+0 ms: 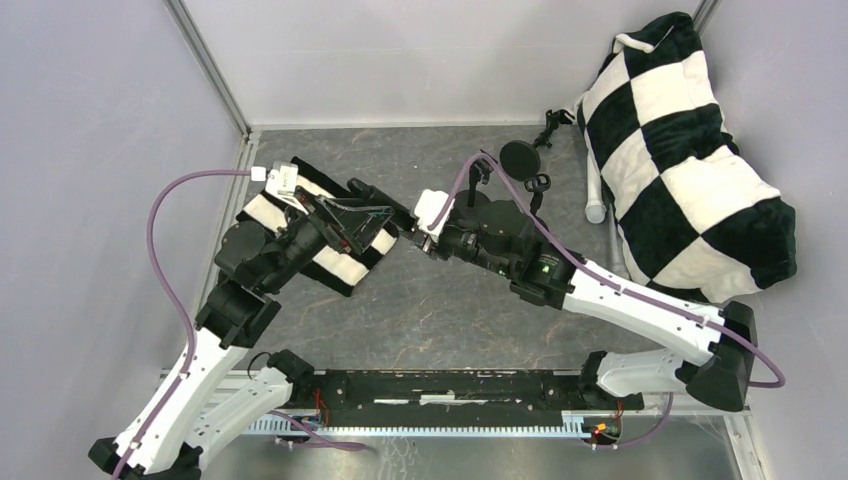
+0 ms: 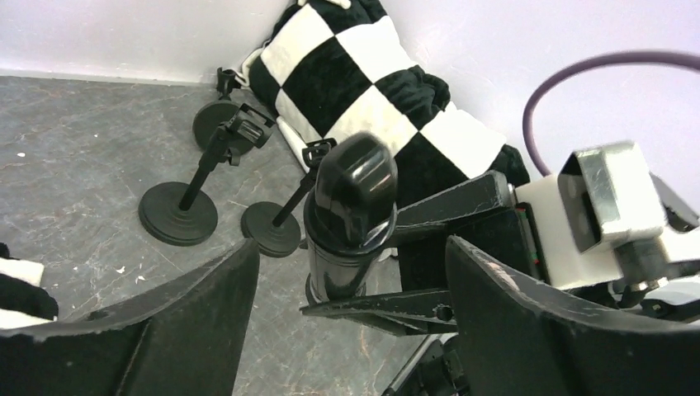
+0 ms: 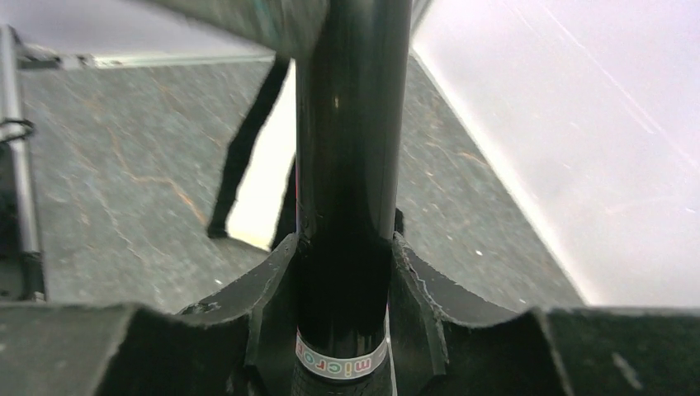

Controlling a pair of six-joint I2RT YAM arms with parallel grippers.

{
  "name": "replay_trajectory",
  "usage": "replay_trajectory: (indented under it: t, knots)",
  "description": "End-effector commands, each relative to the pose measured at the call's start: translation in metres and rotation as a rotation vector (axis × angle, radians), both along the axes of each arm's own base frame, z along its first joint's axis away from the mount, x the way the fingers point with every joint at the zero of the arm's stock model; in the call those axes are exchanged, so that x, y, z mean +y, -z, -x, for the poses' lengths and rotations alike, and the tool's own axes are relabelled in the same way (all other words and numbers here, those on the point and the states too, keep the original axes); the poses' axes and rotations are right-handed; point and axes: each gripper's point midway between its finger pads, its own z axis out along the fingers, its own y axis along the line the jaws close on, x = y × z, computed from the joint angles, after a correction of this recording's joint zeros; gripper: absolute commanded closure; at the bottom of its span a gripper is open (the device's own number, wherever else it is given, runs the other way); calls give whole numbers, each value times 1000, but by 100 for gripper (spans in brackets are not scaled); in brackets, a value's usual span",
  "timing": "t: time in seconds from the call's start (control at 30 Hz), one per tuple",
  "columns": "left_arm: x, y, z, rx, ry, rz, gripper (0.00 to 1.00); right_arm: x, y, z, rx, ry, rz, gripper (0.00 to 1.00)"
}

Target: Attach the microphones to the stand

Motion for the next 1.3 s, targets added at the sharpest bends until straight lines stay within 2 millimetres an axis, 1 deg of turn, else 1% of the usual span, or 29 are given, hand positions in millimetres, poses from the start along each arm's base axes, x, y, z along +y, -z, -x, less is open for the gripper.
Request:
replay_trajectory:
  t: [0.0, 0.07, 0.1, 0.13, 0.2, 0.23, 0.3, 0.37, 0.47, 0.6, 0.67, 0.77, 0.83, 0.93, 1.0, 1.13, 1.27]
  knots:
    - [6, -26, 15, -53, 18, -31, 9, -31, -25, -10, -219, 87, 35, 100]
    - [8, -35, 20, -65, 24, -54, 8, -42, -19, -11, -293, 100, 71, 100]
    - [9, -36, 22, -60, 26, -64, 7, -47, -11, -10, -346, 97, 104, 100]
    - [9, -38, 24, -60, 33, -79, 7, -51, -12, -7, -405, 86, 110, 100]
    - [9, -39, 26, -52, 43, -109, 7, -60, -5, -2, -523, 72, 150, 100]
    - [9, -39, 27, -47, 49, -129, 8, -65, -6, 0, -571, 69, 162, 100]
    - [8, -35, 26, -22, 62, -182, 10, -71, -2, 3, -661, 57, 211, 97]
    - [2, -24, 21, 26, 89, -254, 15, -76, -2, 6, -738, 44, 256, 94]
    - [-6, -9, 19, 73, 147, -335, 20, -80, -3, 10, -836, 21, 311, 93]
    - [-11, 2, 18, 88, 183, -377, 20, -86, -1, 14, -951, 8, 384, 93]
    - [-11, 9, 15, 93, 184, -410, 18, -88, 0, 15, -1010, 2, 424, 94]
    - [-12, 17, 11, 104, 182, -450, 14, -90, 1, 16, -1063, -1, 467, 95]
    - [-13, 19, 10, 97, 175, -474, 11, -90, 2, 16, -1080, -4, 489, 95]
    - [-20, 24, 11, 93, 171, -521, 9, -90, 6, 15, -1085, -11, 510, 95]
    - [-29, 29, 13, 88, 175, -550, 8, -89, 9, 14, -1086, -18, 523, 95]
    - [-53, 38, 25, 51, 194, -617, 8, -90, 15, 14, -1084, -27, 546, 95]
    - [-68, 48, 29, 20, 201, -683, 8, -91, 18, 15, -1094, -36, 556, 95]
